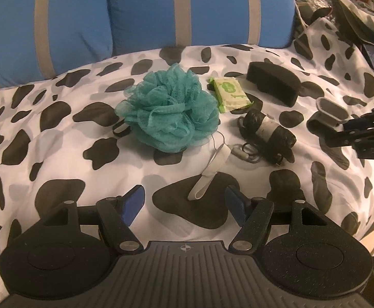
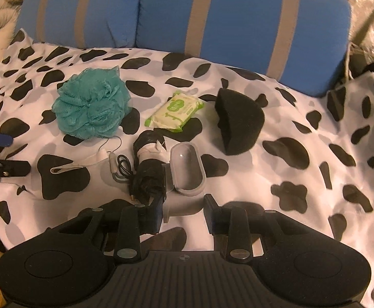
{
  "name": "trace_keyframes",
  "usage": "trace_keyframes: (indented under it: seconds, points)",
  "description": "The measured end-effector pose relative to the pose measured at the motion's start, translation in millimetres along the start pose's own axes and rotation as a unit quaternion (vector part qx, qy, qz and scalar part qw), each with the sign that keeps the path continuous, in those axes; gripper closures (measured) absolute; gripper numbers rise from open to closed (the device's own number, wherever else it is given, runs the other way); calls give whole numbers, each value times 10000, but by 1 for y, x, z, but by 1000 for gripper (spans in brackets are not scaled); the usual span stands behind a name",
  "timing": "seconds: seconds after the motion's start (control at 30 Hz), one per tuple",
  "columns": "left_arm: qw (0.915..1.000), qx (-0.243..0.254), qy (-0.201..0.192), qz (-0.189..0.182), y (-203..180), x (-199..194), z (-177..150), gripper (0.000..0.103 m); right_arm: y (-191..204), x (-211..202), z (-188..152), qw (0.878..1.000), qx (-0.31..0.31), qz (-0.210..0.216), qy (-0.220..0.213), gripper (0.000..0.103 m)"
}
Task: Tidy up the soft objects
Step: 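Grasp the white strap with the left tool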
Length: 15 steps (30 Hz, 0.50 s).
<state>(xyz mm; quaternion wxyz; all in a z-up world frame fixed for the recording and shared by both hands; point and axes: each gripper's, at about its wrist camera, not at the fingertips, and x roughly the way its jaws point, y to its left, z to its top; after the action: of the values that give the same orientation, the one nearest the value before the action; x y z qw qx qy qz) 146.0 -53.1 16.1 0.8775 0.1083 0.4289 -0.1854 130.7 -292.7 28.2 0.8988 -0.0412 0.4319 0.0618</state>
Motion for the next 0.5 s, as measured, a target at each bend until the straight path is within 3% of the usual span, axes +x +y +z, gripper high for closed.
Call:
trace_keyframes:
  seconds: [0.27,0.5]
  points:
    - [9989,391,133,-219,-8,33,3,35,-5,-16,-6,9993,348,123,23,68]
    - [9966,154,425,-688,0,67,10,35,-6,-22,-10,9985,455,281,68,68]
